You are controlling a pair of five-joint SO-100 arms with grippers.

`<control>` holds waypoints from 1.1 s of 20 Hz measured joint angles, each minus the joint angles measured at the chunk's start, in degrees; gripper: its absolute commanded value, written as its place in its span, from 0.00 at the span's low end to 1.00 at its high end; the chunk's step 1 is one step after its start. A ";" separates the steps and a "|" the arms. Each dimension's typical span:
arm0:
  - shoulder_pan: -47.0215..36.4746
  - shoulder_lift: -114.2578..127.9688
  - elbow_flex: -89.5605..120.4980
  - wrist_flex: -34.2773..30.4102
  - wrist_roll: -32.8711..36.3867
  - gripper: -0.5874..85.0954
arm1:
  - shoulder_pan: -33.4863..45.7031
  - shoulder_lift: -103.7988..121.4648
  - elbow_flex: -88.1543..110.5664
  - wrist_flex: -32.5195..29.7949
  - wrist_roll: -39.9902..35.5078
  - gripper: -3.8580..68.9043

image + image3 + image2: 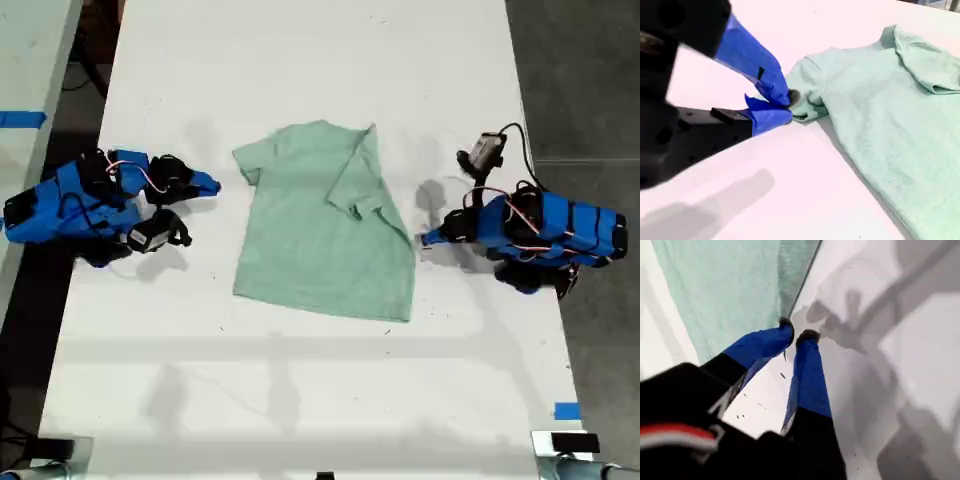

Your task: Fold t shirt

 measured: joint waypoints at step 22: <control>-21.88 -124.98 -86.22 9.93 37.71 0.26 | -3.78 0.00 0.35 -1.76 4.75 0.04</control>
